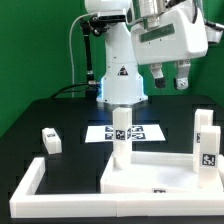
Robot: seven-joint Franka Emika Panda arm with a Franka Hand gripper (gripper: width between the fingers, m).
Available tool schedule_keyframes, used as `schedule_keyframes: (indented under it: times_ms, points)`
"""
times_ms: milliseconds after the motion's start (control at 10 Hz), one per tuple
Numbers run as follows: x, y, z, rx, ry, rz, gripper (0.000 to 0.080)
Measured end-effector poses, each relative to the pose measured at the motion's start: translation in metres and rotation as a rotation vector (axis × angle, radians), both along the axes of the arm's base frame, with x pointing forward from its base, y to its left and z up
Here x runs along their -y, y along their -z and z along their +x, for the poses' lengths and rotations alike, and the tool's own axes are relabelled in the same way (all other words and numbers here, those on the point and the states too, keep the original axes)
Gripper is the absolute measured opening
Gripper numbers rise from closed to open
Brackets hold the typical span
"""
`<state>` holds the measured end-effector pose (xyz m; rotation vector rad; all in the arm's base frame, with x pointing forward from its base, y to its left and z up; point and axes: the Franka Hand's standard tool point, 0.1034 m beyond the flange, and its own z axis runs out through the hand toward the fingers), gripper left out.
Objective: Assemble desk
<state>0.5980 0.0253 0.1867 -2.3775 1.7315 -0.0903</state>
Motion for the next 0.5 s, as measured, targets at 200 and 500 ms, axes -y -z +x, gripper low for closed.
schedule_keyframes:
  times_ms: [200,500]
  points:
    - [0.015,0.005,-0.009,0.044,-0.212,-0.044,0.0649]
    - [0.057,0.013,-0.043,0.077,-0.552,-0.101,0.0649]
